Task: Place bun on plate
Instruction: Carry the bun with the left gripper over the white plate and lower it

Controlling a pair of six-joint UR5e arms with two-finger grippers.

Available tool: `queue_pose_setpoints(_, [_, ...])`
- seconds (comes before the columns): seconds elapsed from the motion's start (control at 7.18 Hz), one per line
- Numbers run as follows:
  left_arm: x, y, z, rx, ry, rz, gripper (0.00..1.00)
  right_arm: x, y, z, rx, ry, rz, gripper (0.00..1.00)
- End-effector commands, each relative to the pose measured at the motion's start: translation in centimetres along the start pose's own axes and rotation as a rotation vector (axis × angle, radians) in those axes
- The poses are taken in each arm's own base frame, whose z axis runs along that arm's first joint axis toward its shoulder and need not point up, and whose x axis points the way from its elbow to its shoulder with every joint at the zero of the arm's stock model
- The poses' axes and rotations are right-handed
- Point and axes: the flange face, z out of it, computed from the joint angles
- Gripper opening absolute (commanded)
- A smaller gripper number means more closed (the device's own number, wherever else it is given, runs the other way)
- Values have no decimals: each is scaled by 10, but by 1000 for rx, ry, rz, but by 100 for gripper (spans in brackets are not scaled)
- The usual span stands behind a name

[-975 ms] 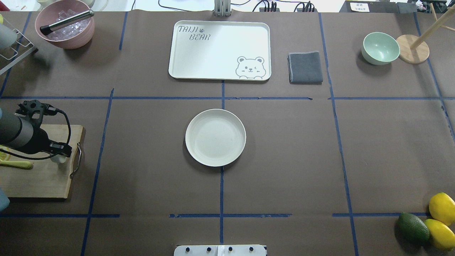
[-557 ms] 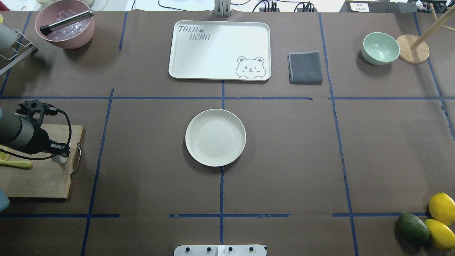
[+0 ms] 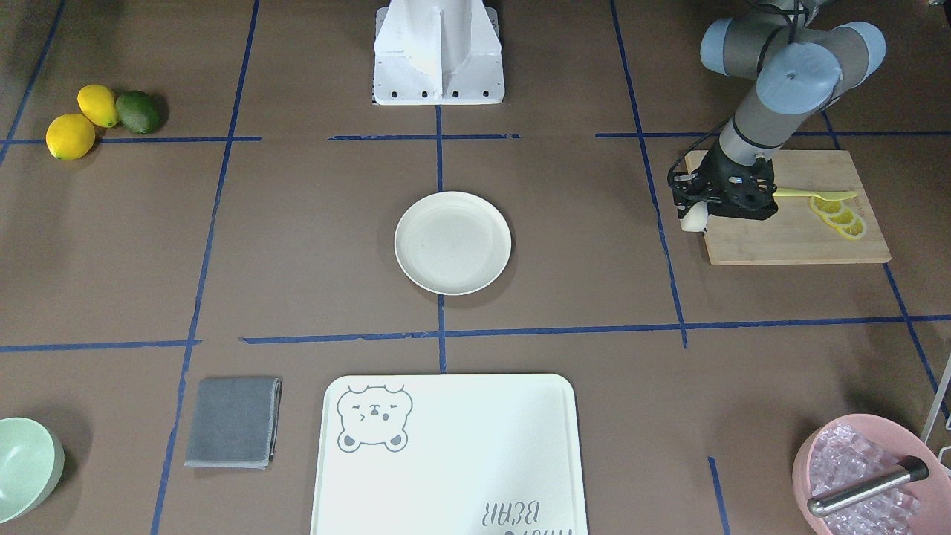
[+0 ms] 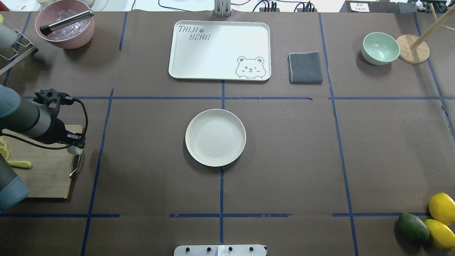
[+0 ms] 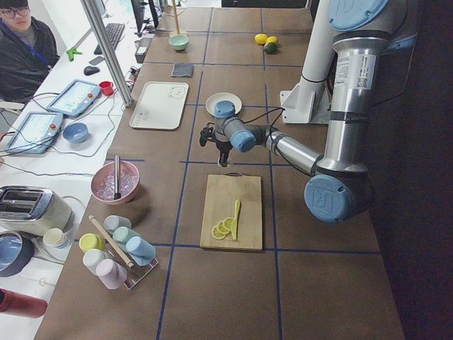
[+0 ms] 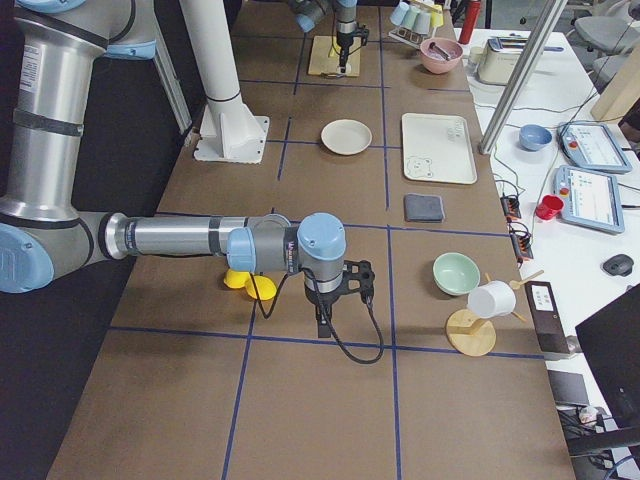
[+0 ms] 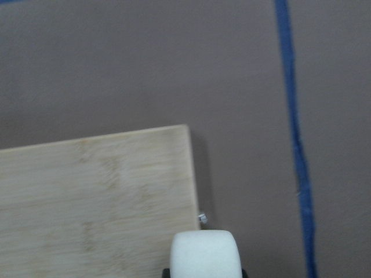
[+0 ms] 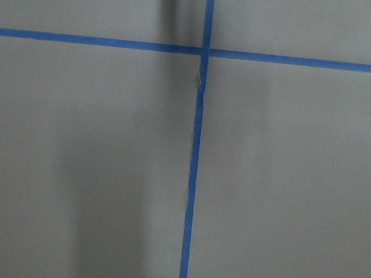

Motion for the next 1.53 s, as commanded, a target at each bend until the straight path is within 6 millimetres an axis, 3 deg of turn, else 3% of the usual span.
queue_pose_setpoints(0.0, [119, -8, -13, -38, 32, -68, 42, 0, 1, 0, -1, 0, 3, 100])
queue_pose_setpoints(0.14, [194, 4, -7, -61, 50, -135, 42, 1, 1, 1, -2, 0, 2, 100])
queue_pose_setpoints(0.28, [268, -4, 1, -30, 56, -184, 42, 1, 2, 1, -4, 0, 3, 100])
queue_pose_setpoints(0.42, [329, -15, 7, -14, 60, -227, 42, 2, 1, 2, -6, 0, 5, 100])
queue_pose_setpoints(0.56, [361, -29, 7, -10, 61, -233, 42, 3, 2, 3, -7, 0, 6, 100])
queue_pose_setpoints(0.98, [366, -35, 28, -11, 63, -231, 44, 3, 2, 3, -7, 0, 6, 100])
queue_pose_setpoints(1.11, [367, -42, 47, -3, 77, -226, 66, 3, 2, 3, -7, 0, 6, 100])
queue_pose_setpoints(1.25, [365, -46, 49, 20, 84, -217, 95, 2, 1, 2, -5, 0, 4, 100])
queue_pose_setpoints(1.39, [365, -45, 47, 21, 85, -212, 100, 1, 1, 1, -2, 0, 4, 100])
